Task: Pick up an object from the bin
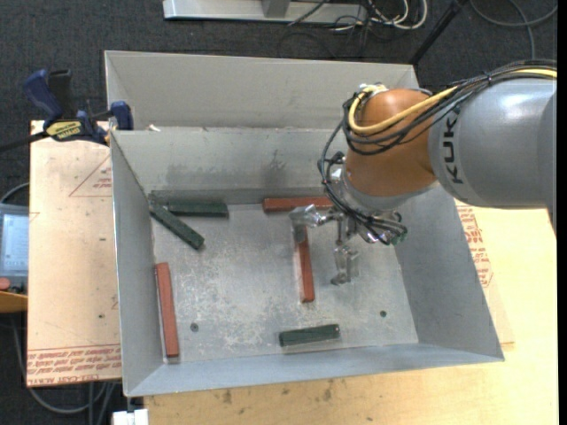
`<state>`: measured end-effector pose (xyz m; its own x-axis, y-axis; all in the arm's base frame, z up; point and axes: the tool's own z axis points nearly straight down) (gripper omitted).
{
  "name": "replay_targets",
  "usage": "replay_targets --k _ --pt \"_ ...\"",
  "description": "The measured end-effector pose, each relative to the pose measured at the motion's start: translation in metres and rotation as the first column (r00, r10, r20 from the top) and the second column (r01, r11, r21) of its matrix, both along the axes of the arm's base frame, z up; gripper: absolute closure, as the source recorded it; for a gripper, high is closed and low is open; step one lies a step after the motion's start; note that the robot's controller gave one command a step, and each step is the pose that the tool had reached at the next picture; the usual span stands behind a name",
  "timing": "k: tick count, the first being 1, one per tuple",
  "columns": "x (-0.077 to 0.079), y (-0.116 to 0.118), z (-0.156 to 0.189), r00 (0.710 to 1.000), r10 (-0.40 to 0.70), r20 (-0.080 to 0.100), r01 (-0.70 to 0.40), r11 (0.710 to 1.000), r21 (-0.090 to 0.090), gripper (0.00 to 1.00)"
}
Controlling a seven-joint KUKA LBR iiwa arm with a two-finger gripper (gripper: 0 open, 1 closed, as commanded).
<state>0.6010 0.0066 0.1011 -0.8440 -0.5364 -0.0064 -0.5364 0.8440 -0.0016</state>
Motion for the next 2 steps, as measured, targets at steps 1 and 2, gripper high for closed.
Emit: replay_targets --k 1,2 --pt "0.008 0.026 0.012 0.955 0.296 -0.002 -0.296 0.955 0.0 0.0" --pt "0.025 0.03 -0.032 0.864 0.503 -0.005 -0.503 0.864 -0.001 0.0"
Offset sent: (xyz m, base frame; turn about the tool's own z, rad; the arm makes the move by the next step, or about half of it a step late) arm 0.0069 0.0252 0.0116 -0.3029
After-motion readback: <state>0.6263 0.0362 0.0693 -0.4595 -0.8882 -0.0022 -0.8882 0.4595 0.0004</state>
